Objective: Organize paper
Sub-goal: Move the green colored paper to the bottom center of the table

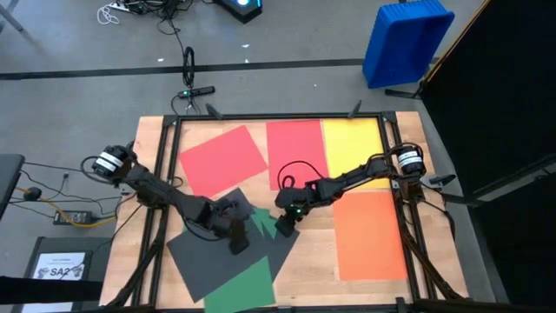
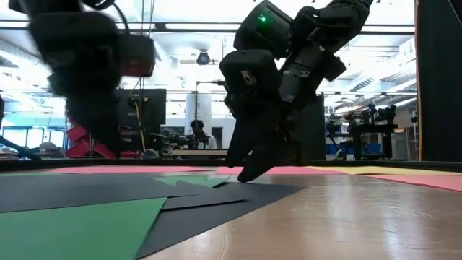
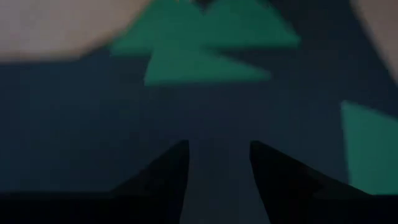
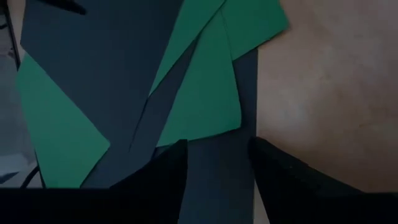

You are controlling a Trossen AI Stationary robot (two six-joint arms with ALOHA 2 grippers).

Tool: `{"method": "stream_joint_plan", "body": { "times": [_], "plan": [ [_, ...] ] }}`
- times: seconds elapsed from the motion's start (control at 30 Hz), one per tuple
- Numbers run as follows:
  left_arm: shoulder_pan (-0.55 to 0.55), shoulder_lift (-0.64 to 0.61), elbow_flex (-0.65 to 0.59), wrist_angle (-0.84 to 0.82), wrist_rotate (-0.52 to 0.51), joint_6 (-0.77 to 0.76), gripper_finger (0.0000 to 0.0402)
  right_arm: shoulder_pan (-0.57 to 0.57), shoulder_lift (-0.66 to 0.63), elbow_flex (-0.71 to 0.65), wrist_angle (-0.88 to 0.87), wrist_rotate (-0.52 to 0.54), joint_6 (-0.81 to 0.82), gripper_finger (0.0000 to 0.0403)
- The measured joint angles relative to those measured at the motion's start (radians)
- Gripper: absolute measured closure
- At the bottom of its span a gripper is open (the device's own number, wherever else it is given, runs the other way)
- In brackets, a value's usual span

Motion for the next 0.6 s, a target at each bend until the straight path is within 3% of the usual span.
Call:
{"method": "stream_joint_plan", "body": {
  "times": [0.3, 0.4, 0.6],
  "plan": [
    [-0.022, 0.158, 0.009, 0.080, 0.100, -0.028, 0.0245, 0.008, 0.000, 0.000, -0.013, 0.008, 0.010, 0.0250],
    [-0.006, 0.169, 0.019, 0.079, 0.141, -0.025, 0.0245, 0.008, 0.000, 0.000, -0.015, 0.012, 0.013, 0.0249],
    [-0.006, 0.171, 0.036, 0.064, 0.129, 0.017, 0.0245, 0.008, 0.000, 0.000, -0.016, 0.000, 0.016, 0.0251]
  ]
}}
